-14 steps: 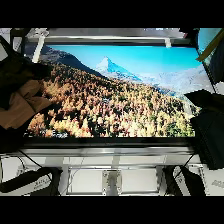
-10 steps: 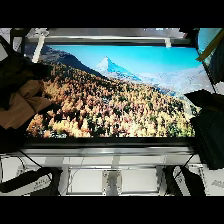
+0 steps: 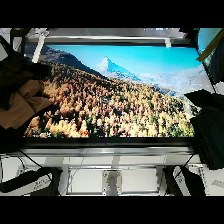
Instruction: Fold the clothes and pants, and hang the long-sleeved shirts on hangers.
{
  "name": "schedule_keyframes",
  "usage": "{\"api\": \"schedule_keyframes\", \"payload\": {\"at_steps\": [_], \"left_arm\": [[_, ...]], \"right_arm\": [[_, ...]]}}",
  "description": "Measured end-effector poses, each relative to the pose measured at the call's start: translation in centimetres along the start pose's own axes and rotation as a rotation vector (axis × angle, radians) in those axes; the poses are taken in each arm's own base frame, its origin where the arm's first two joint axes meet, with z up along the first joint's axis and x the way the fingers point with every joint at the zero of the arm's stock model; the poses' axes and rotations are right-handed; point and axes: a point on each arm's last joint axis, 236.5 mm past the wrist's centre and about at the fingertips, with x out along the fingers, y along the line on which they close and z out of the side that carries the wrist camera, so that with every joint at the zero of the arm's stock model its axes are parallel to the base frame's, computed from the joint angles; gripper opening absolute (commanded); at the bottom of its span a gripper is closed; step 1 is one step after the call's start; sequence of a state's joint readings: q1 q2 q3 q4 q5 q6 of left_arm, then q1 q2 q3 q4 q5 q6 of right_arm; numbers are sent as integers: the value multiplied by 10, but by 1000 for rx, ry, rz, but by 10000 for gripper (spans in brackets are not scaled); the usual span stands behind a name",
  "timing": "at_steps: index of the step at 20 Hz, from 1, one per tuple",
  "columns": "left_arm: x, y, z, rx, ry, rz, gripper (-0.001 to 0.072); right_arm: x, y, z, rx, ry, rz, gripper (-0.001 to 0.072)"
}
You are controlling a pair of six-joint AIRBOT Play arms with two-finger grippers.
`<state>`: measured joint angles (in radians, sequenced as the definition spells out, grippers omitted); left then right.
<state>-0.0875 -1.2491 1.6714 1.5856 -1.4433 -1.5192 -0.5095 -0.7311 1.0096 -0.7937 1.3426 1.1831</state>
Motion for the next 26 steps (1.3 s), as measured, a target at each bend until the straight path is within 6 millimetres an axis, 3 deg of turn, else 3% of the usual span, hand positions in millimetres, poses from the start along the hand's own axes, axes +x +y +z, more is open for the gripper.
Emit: {"api": "schedule_keyframes", "payload": {"at_steps": [4,6,7,8,9,13,14,15,16,17,22,23,24,26], "left_arm": [[9,3,9,2,-23,12,18],[19,10,12,9,-19,44,43],[26,17,14,16,-16,73,177],[33,26,15,29,-7,110,368],[41,39,16,44,3,165,432],[69,118,18,84,51,424,431],[78,140,16,77,69,472,431],[87,160,10,62,93,509,441],[96,180,3,41,118,541,442],[107,200,-6,11,147,567,442],[153,271,-51,-98,240,634,448],[159,280,-53,-106,233,642,543],[164,287,-52,-110,216,646,586],[173,297,-45,-108,166,650,585]], "right_arm": [[1,-2,2,3,-8,-4,6],[0,-7,16,3,-65,-27,5],[-1,-11,25,3,-105,-43,6],[-2,-15,34,4,-142,-58,6],[-3,-18,42,5,-176,-70,6],[-9,-21,63,21,-270,-82,7],[-10,-21,67,23,-285,-83,35],[-10,-22,69,25,-295,-84,184],[-11,-22,71,27,-304,-84,411],[-11,-22,72,28,-310,-85,526],[-13,-23,77,32,-331,-87,526],[-13,-23,77,32,-331,-87,526],[-13,-23,77,33,-332,-87,526],[-13,-23,77,34,-333,-87,526]]}}
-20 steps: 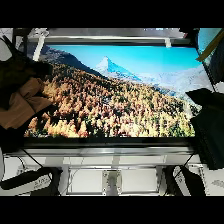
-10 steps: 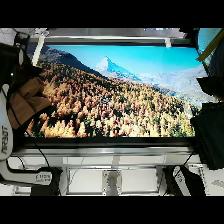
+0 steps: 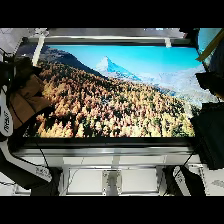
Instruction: Fold the clothes and pants, and hang the long-sleeved shirts on hangers.
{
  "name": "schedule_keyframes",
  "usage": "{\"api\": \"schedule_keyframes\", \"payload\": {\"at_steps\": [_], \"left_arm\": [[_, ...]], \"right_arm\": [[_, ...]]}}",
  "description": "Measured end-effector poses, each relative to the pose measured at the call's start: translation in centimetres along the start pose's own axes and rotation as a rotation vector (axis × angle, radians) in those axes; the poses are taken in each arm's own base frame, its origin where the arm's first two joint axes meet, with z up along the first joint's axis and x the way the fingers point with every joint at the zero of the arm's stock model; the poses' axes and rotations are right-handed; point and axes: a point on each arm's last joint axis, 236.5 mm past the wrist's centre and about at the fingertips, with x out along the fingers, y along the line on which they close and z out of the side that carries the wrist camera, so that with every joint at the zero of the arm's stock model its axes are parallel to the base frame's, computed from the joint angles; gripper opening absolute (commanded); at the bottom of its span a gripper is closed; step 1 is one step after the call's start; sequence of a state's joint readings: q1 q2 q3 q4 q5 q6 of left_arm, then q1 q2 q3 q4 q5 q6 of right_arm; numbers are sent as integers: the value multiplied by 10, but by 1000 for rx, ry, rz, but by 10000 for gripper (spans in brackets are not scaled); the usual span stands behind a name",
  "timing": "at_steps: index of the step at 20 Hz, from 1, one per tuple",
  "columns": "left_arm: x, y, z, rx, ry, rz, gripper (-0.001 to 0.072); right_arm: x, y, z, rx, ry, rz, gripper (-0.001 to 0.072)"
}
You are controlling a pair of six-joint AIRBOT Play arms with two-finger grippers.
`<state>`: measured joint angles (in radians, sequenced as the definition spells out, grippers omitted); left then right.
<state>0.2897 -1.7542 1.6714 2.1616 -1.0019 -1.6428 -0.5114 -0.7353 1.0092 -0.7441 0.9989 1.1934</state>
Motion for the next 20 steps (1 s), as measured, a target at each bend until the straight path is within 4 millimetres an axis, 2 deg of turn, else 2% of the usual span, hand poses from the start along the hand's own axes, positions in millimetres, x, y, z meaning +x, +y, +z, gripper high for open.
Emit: {"api": "schedule_keyframes", "payload": {"at_steps": [4,7,15,20], "left_arm": [[12,-1,15,-3,-69,-1,585],[13,3,21,-1,-97,7,585],[-18,19,33,-22,-142,27,585],[-22,24,33,-26,-145,33,585]], "right_arm": [[0,0,0,1,-1,0,525],[0,0,-1,2,2,2,525],[0,-3,-2,-8,10,-13,525],[0,-7,-3,-18,15,-28,525]]}}
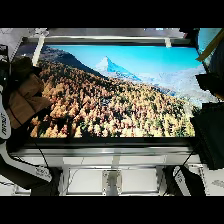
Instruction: Fold the clothes and pants, and hang the long-sleeved shirts on hangers.
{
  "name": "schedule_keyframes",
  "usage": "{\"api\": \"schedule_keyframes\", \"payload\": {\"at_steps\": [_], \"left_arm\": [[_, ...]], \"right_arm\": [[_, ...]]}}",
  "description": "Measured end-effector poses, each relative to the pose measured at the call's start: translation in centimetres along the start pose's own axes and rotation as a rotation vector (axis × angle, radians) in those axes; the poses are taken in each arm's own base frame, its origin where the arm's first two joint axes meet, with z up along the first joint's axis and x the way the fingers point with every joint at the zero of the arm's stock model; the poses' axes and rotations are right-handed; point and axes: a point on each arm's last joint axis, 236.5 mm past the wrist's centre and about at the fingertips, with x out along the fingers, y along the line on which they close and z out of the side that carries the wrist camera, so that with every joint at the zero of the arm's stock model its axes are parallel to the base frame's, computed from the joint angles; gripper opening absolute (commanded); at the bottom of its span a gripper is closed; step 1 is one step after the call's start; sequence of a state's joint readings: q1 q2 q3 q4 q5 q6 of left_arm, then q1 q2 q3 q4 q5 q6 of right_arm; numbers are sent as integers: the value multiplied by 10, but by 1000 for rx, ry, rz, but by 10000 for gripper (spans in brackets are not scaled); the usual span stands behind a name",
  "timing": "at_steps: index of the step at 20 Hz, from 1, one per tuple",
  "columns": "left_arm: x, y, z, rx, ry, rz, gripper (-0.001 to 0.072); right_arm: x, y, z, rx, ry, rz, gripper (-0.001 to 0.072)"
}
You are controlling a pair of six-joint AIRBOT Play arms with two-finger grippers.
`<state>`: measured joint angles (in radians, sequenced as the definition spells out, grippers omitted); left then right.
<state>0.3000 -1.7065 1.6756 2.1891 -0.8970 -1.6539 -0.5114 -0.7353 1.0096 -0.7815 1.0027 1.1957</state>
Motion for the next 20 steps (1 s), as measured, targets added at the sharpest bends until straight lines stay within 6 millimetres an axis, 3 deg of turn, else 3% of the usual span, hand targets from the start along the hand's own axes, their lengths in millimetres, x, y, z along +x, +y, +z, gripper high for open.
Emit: {"api": "schedule_keyframes", "payload": {"at_steps": [8,10,17,20], "left_arm": [[1,-1,-2,4,10,1,588],[1,0,-3,6,13,2,651],[2,2,-13,16,53,6,654],[-3,-7,-18,32,84,-2,654]], "right_arm": [[0,-2,1,-6,-3,-10,525],[0,-3,1,-7,-6,-12,525],[0,-5,4,-7,-18,-19,525],[0,-5,5,-8,-21,-20,525]]}}
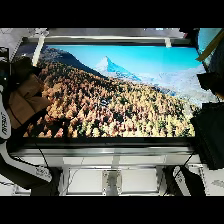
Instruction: Fold the clothes and pants, and hang the long-sleeved shirts on hangers.
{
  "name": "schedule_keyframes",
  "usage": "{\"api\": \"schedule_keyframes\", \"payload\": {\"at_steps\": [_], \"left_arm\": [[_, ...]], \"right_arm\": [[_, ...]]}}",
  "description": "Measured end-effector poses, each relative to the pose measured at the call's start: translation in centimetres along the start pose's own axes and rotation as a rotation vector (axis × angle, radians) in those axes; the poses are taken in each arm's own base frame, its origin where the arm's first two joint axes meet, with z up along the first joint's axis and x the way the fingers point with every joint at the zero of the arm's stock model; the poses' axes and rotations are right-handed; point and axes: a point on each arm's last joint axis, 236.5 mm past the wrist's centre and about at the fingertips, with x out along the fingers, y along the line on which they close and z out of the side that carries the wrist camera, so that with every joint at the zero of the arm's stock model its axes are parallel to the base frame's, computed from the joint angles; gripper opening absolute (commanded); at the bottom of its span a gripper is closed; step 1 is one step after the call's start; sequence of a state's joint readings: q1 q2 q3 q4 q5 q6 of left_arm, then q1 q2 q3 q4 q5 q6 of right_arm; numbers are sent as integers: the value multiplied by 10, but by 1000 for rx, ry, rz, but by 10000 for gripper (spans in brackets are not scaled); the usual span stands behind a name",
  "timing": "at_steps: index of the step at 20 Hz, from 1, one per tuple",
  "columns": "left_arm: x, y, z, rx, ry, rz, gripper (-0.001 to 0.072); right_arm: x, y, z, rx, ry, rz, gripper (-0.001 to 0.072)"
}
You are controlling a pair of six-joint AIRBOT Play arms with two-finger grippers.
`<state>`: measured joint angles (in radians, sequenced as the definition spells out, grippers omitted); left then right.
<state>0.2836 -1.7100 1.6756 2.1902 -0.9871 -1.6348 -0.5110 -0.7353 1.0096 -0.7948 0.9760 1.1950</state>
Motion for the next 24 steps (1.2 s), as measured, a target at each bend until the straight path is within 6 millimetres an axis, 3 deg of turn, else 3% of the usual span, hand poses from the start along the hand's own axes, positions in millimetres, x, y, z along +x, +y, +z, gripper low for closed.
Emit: {"api": "schedule_keyframes", "payload": {"at_steps": [7,15,16,17,20,24], "left_arm": [[-12,-24,14,55,-36,-23,653],[0,4,20,45,-86,20,650],[1,7,20,42,-88,24,618],[2,10,21,38,-95,27,530],[7,20,24,27,-119,37,21],[16,32,21,12,-123,50,16]], "right_arm": [[0,-1,0,-3,1,-4,525],[0,-8,-3,-23,12,-32,524],[0,-8,-3,-23,12,-33,525],[0,-8,-3,-24,13,-35,525],[0,-9,-3,-12,13,-36,524],[0,-9,-3,-4,11,-37,511]]}}
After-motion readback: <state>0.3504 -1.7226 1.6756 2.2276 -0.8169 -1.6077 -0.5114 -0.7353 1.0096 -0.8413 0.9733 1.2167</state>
